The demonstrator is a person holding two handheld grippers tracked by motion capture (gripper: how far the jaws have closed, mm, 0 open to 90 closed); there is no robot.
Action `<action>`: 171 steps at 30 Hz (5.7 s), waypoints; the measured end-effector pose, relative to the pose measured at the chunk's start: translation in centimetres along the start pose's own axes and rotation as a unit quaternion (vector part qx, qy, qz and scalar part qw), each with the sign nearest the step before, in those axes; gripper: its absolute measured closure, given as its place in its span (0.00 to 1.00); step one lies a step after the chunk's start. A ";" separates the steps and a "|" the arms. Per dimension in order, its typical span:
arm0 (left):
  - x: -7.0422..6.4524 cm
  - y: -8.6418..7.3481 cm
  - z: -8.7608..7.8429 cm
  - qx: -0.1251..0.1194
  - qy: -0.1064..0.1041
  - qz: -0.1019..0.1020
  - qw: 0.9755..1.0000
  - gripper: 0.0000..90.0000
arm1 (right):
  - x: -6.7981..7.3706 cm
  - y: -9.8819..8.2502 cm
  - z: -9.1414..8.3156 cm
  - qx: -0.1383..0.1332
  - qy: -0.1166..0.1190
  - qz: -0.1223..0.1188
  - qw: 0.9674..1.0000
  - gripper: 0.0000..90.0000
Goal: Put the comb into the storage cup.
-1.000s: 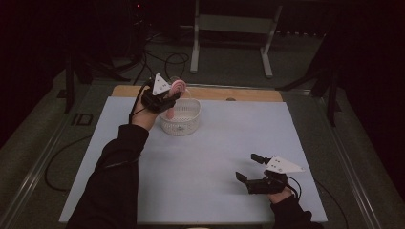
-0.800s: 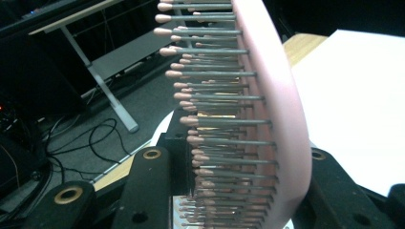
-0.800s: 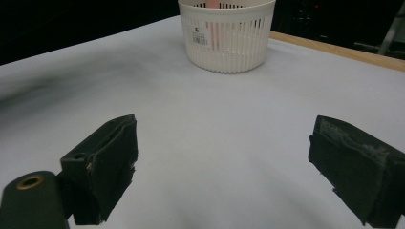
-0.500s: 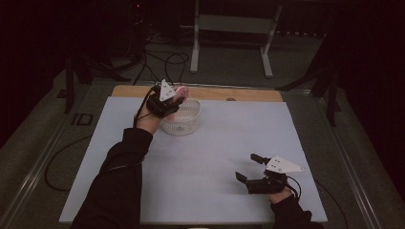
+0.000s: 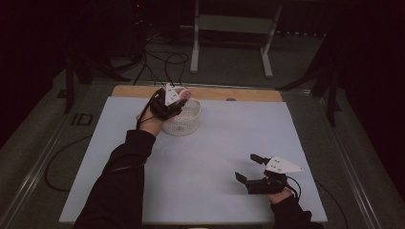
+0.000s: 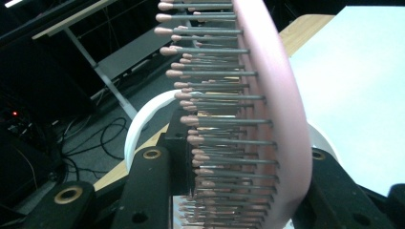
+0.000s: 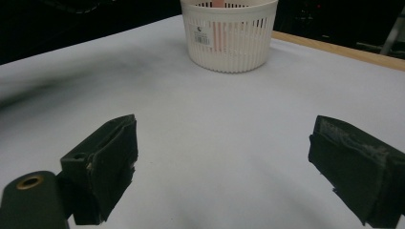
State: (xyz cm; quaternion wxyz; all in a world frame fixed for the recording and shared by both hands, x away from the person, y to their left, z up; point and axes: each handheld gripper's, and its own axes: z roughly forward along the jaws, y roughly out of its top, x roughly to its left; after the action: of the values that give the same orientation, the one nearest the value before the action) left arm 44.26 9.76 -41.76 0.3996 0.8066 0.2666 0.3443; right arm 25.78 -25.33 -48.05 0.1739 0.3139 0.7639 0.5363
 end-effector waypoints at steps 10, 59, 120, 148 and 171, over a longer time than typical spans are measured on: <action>-1.8 0.6 0.6 0.015 -0.003 0.045 0.999 0.71 | 0.0 0.0 -0.1 0.000 -0.001 0.001 1.000 0.10; -4.4 1.1 1.5 0.047 -0.039 0.099 0.993 0.54 | -0.2 0.0 0.0 0.000 -0.001 0.005 1.000 0.10; -4.1 2.0 -0.9 0.083 -0.129 0.075 0.985 0.00 | -0.3 0.1 0.1 -0.001 -0.004 0.012 1.000 0.10; -3.0 1.5 -4.3 0.081 -0.174 0.049 0.980 0.00 | -0.3 0.1 0.1 -0.001 -0.002 0.012 1.000 0.10; -2.7 -0.6 -7.3 0.092 -0.177 0.043 0.979 0.00 | -0.2 0.1 0.1 -0.003 -0.005 0.008 1.000 0.10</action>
State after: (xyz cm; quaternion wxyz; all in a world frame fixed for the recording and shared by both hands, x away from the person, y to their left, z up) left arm 36.92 11.57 -39.97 0.3490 0.8989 0.1877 0.1870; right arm 26.06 -25.39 -47.98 0.1739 0.3225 0.7591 0.5381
